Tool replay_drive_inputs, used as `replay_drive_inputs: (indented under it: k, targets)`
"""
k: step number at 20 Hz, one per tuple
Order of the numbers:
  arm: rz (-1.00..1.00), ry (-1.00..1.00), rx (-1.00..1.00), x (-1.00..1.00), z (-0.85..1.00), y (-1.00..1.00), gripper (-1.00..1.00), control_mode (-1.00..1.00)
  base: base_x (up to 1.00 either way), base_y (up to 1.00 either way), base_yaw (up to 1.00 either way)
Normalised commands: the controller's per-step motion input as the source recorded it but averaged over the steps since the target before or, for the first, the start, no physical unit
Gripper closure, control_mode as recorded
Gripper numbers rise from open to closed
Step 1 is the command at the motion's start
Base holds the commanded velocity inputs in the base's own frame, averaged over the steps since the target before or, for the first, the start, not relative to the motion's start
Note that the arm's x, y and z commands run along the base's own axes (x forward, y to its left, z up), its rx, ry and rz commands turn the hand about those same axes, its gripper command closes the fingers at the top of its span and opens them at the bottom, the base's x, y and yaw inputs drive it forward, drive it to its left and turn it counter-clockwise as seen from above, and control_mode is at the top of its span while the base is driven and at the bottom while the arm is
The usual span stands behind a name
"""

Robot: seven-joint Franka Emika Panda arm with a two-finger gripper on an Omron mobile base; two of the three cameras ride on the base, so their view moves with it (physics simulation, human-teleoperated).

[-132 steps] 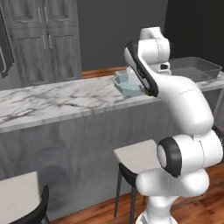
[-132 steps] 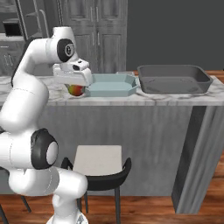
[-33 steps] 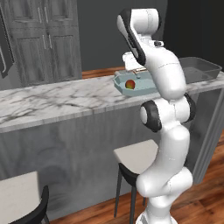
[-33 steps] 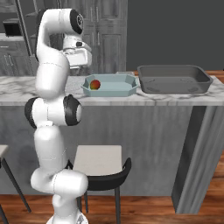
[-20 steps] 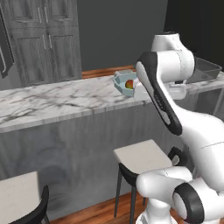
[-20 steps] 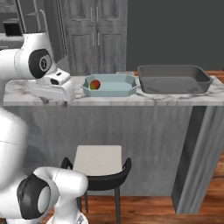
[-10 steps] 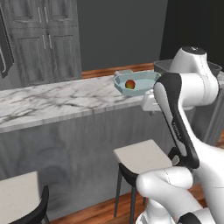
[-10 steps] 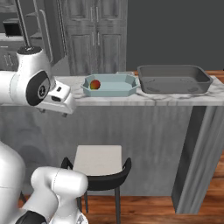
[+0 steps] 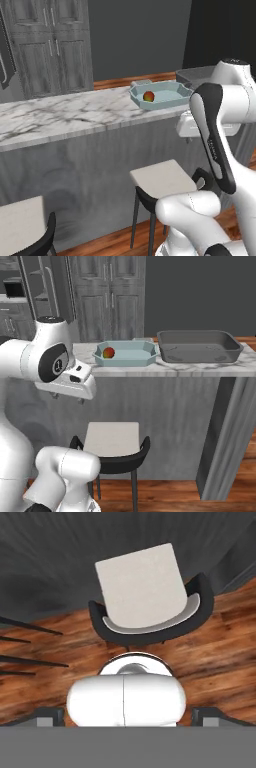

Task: Place the cold items (mango and lime) from the fridge in one tupperware on the dining counter. Place the warm items (hot dog and kebab skewer) in the stove area in another tupperware.

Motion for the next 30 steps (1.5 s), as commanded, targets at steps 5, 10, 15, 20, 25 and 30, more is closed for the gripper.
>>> replay_drive_inputs:
  k: [5,10,15,20,25,30]
  targets:
    - [-0.2,0.08,-0.06,-0.29,-0.71,-0.03,-1.0,-1.0,0.0,0.0,0.0]
    - [0.0,0.0,0.0,0.0,-0.04,0.0,-1.0,-1.0,0.0,0.0,0.0]
    - [0.0,0.0,0.0,0.0,0.0,0.0,-1.0,1.0,0.0,-0.04,0.0]
    - [0.0,0.0,0.0,0.0,0.0,0.0,-1.0,1.0,-0.01,-0.63,0.0]
    - [0.0,0.0,0.0,0.0,0.0,0.0,-1.0,1.0,-0.08,-1.0,0.0]
    - [0.0,0.0,0.0,0.0,0.0,0.0,-1.0,1.0,0.05,-1.0,0.05]
